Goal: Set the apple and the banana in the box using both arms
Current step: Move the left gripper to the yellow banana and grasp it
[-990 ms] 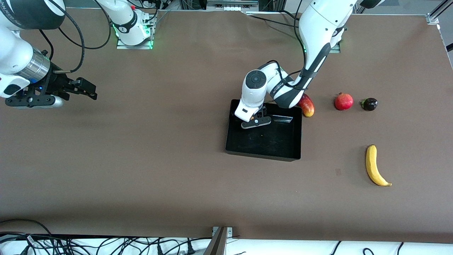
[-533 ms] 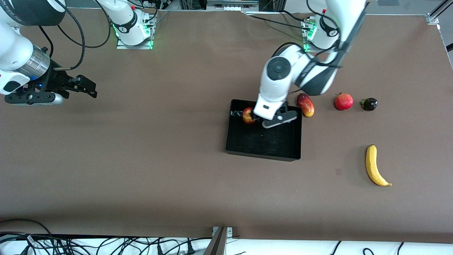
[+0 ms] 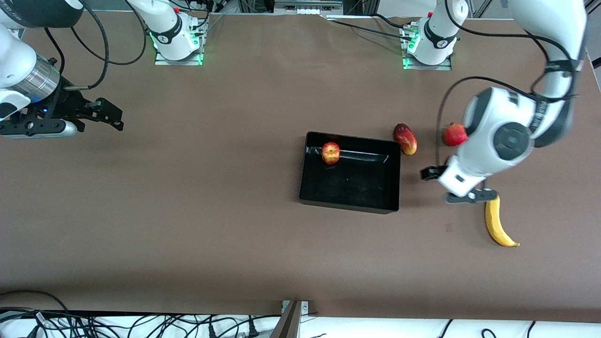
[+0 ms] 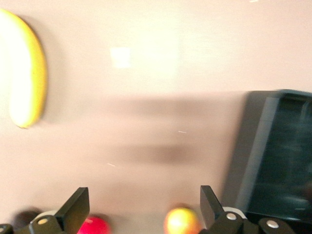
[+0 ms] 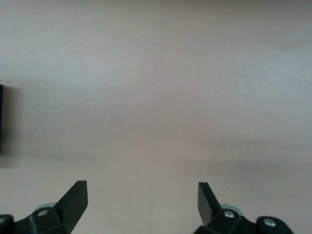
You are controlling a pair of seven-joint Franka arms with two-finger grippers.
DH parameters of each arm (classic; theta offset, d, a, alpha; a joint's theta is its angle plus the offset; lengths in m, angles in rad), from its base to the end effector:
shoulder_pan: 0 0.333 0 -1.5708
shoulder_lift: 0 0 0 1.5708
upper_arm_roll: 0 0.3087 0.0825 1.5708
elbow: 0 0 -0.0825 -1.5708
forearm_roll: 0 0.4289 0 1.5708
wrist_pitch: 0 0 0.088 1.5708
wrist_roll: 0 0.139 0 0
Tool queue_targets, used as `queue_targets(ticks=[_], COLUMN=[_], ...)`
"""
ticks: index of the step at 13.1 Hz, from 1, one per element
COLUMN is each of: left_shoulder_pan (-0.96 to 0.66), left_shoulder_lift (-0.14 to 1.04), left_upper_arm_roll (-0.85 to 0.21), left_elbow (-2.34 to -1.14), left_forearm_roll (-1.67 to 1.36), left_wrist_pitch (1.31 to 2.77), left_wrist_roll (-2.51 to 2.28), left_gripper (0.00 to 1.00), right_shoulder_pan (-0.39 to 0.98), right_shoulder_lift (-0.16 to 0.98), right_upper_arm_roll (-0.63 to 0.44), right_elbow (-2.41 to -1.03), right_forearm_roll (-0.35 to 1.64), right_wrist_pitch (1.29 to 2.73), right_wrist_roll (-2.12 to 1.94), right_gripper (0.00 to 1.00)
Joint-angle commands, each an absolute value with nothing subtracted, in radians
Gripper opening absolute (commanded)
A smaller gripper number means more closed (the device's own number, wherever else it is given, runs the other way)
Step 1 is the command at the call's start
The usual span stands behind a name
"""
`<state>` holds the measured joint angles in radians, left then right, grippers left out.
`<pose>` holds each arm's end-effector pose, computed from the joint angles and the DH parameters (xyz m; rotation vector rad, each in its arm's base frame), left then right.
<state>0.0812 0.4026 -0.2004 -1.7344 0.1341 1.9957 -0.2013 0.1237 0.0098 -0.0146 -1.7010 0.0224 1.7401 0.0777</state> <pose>0.6687 -0.0616 0.2790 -3.0756 -0.0448 0.1903 0.6098 0.0696 0.5264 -3.1164 -0.0436 -0.0423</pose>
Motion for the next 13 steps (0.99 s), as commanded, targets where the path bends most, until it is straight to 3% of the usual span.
queue_targets(ticks=[1, 6, 11, 13], left_shoulder_pan=[0.177, 0.273, 0.314, 0.337], left_shoulder_lift=[0.523, 0.681, 0.716, 0.748], left_upper_arm_roll=[-0.176, -0.153, -0.153, -0.164], left_elbow=[-1.642, -1.634, -1.625, -1.577], left_forearm_roll=[0.115, 0.166, 0.264, 0.291], left_wrist_pitch=[2.023, 2.258, 2.273, 2.273], left_wrist_roll=[0.07, 0.297, 0.305, 0.304], left_gripper=[1.0, 1.0, 1.0, 0.86], right_shoulder_pan=[0.109, 0.11, 0.112, 0.112], right_shoulder_lift=[0.02, 0.02, 0.02, 0.02], right_upper_arm_roll=[-0.002, 0.002, 0.002, 0.002], right_elbow=[-1.666, -1.663, -1.661, -1.663], right_forearm_roll=[0.003, 0.008, 0.006, 0.006], right_wrist_pitch=[1.726, 1.727, 1.729, 1.729], right_wrist_roll=[0.083, 0.084, 0.086, 0.086], right_gripper=[1.0, 1.0, 1.0, 1.0])
